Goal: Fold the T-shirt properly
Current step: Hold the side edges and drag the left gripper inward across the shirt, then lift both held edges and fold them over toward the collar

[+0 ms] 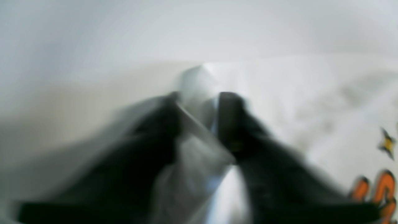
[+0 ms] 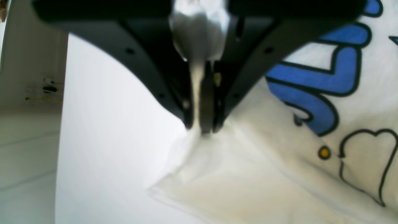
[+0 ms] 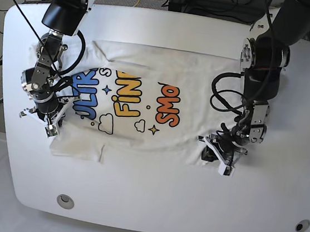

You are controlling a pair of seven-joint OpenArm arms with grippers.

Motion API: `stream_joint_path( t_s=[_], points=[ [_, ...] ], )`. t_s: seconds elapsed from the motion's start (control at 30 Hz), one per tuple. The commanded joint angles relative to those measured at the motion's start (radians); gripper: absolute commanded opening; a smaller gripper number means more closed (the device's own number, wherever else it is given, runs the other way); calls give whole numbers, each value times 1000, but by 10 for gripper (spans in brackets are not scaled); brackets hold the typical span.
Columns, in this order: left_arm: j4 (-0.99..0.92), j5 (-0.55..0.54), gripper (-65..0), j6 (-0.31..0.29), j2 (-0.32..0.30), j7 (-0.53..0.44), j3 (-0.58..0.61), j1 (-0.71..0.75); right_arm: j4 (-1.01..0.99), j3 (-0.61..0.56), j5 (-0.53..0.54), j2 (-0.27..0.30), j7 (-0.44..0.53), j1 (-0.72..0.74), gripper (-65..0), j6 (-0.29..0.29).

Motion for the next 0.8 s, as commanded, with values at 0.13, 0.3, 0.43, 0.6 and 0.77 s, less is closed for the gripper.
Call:
stream_joint_path(
  t_s=[0.13, 0.3, 0.43, 0.6, 0.77],
  points=[
    [95, 41, -637, -18, -10, 91, -15, 38, 21, 3, 8, 13, 22, 25, -650, -8],
    [149, 41, -637, -19, -30, 97, -18, 58, 21, 3, 8, 12, 22, 25, -650, -8],
    [180, 38, -637, -22, -41, 119, -20, 61, 21, 3, 2, -5, 22, 36, -650, -8],
    [243, 38, -637, -24, -44, 131, -20, 64, 24, 3, 0, -6, 22, 42, -650, -8],
    [301, 36, -637, -24, -69, 183, -21, 64, 28, 3, 0, -8, 22, 44, -650, -8]
  ],
)
